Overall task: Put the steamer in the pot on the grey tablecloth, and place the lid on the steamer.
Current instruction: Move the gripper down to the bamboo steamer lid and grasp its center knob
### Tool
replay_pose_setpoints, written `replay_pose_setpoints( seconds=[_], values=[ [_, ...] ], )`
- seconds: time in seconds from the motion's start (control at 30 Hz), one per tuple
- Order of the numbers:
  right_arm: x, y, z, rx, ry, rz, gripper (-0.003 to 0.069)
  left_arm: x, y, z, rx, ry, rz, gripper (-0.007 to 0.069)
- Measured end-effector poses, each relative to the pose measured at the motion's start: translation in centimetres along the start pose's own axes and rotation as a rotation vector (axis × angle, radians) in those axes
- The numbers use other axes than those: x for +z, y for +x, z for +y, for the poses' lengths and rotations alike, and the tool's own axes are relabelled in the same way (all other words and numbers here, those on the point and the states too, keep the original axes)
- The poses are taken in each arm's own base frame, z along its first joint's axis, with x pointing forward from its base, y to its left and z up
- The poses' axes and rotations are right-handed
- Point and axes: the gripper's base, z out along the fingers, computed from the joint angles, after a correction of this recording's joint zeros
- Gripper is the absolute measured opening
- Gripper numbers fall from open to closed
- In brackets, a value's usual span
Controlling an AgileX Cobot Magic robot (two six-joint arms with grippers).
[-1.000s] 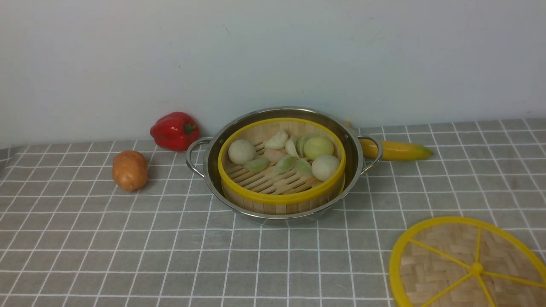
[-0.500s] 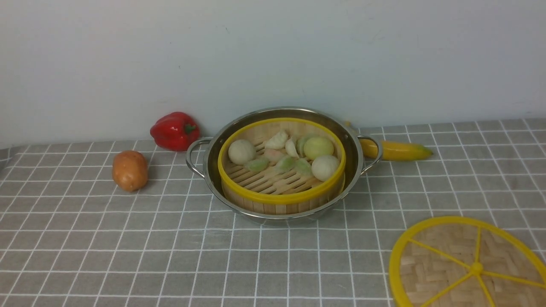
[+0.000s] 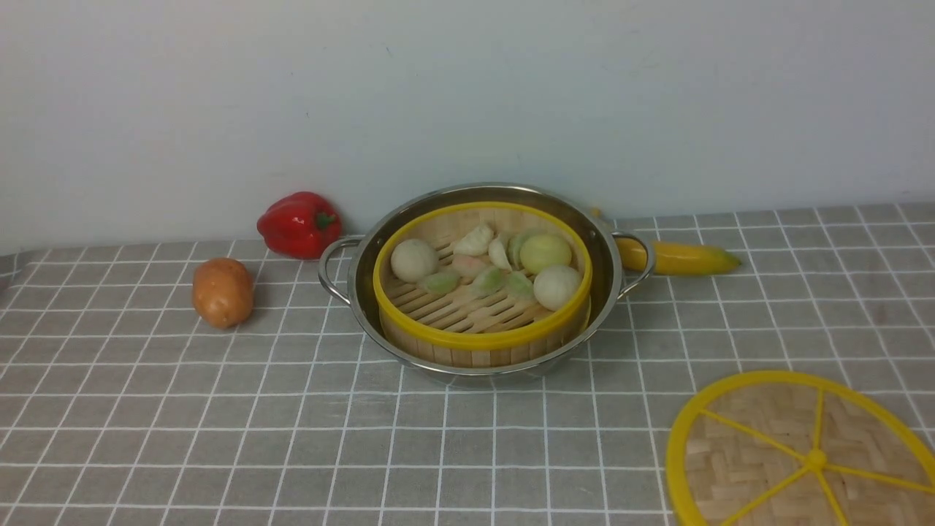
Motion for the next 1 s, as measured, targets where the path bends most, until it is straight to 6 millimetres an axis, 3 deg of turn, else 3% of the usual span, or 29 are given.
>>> replay_pose_setpoints(
  seconds=[0.13,0.2,0.37,0.4,0.43,0.47,0.5,0.6,0.8,1.0],
  values=[
    [2.8,-1.0,0.1,-0.113,-0.017,0.256,0.0243,0.0,0.0,0.0,0.0,0.0,0.0,0.0243],
    [6.4,-1.9,0.1,-0.197,-0.065,0.456,0.0243,0.0,0.0,0.0,0.0,0.0,0.0,0.0243],
    [11.5,-2.4,0.3,-0.269,-0.179,0.583,0.0243,0.0,0.0,0.0,0.0,0.0,0.0,0.0243],
    [14.1,-2.4,0.3,-0.275,-0.226,0.604,0.0243,0.0,0.0,0.0,0.0,0.0,0.0,0.0243],
    [15.4,-2.2,0.3,-0.256,-0.239,0.626,0.0243,0.0,0.0,0.0,0.0,0.0,0.0,0.0243],
    [15.4,-2.3,0.3,-0.259,-0.243,0.619,0.0243,0.0,0.0,0.0,0.0,0.0,0.0,0.0243],
    [17.6,-1.7,0.2,-0.222,-0.264,0.667,0.0243,0.0,0.0,0.0,0.0,0.0,0.0,0.0243],
    [20.2,-0.2,-0.3,-0.199,-0.276,0.775,0.0243,0.0,0.0,0.0,0.0,0.0,0.0,0.0243],
    [23.6,3.6,-1.5,-0.139,-0.249,1.008,0.0266,0.0,0.0,0.0,0.0,0.0,0.0,0.0243],
    [25.4,6.1,-1.7,-0.147,-0.207,1.125,0.0337,0.0,0.0,0.0,0.0,0.0,0.0,0.0243]
  ],
)
